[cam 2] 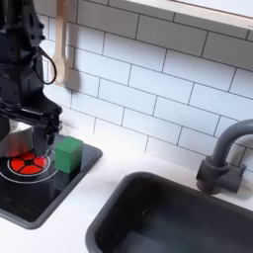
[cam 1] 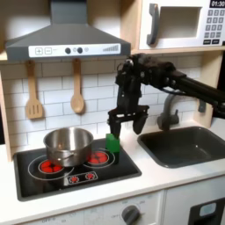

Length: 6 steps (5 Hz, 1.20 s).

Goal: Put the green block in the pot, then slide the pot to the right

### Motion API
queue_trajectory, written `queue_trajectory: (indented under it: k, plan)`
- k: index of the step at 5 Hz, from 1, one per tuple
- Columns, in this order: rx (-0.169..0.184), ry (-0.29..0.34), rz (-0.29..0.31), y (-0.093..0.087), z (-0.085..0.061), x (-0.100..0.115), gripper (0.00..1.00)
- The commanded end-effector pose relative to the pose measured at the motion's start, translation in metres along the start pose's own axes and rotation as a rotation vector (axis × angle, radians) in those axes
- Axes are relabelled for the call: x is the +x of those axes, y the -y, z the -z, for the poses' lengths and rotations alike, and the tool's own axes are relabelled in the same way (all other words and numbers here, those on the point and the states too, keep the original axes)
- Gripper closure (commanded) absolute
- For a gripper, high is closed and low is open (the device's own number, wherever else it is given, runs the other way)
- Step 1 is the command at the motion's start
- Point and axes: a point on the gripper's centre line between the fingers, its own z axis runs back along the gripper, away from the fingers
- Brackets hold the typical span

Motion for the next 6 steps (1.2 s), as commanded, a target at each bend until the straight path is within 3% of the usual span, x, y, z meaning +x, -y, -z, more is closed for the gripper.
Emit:
queue_trajectory:
  k: [1,4,6]
  plan:
    - [-0.014,0.000,-0.039,0.007,0.004,0.010,0.00]
    - [-0.011,-0.003,-0.057,0.016,0.012,0.025,0.00]
    - [0.004,0.010,-0.063,0.013,0.014,0.042,0.00]
